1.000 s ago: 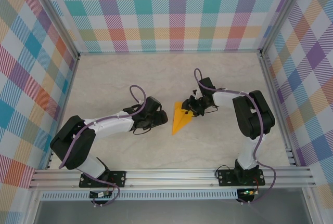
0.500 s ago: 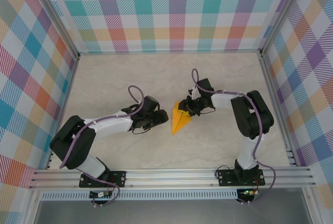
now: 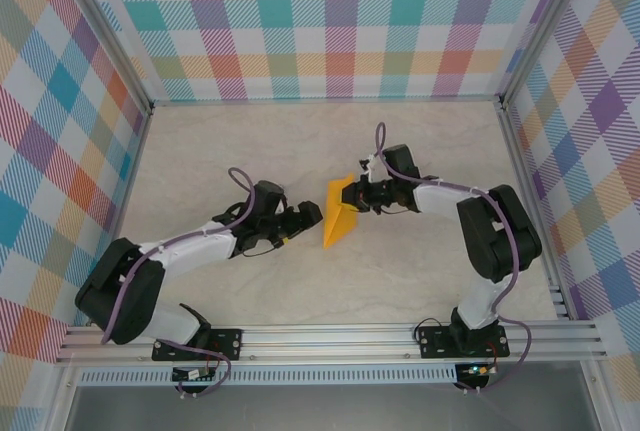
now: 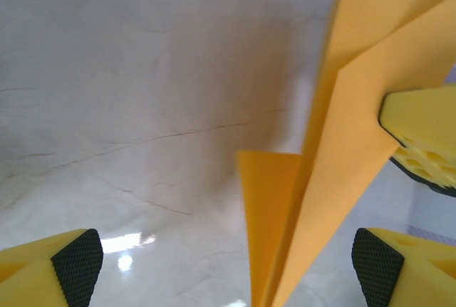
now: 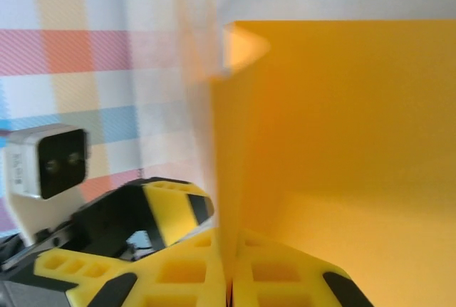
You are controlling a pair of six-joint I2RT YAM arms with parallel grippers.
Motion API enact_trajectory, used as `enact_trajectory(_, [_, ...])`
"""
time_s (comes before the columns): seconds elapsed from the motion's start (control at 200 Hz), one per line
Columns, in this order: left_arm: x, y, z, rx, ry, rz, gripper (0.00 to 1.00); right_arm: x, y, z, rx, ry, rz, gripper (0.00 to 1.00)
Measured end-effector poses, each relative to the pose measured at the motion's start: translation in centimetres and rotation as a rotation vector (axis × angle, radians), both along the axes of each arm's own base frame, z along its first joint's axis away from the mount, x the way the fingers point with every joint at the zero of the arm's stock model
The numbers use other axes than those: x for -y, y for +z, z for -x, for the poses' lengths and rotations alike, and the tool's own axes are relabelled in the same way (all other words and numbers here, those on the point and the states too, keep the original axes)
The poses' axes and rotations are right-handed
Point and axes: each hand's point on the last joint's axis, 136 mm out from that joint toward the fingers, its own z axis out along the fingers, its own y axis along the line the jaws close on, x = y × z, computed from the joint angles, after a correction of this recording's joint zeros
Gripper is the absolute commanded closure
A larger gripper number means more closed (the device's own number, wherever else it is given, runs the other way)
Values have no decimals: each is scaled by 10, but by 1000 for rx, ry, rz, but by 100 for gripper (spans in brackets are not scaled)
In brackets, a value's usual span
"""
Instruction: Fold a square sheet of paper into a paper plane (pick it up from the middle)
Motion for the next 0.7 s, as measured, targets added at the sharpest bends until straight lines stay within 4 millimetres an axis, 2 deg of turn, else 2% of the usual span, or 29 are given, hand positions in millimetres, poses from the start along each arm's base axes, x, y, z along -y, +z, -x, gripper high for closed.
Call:
enact_trajectory(0.14, [7, 44, -4, 96, -25, 159, 2, -5, 37, -8, 39, 24, -109, 92])
enact_trajectory(0.32, [20, 73, -5, 130, -62, 301, 1, -8, 65, -7, 26, 44, -192, 92])
enact_trajectory(0.43, [30, 83, -7, 134, -85, 371, 10, -11, 77, -6, 9, 54, -227, 91])
enact_trajectory(0.585, [40, 86, -11, 121, -99, 440, 23, -13, 88, -6, -12, 61, -263, 91])
enact_trajectory(0.7, [44, 92, -14, 133, -106, 478, 39, -14, 91, -5, -25, 64, -275, 91])
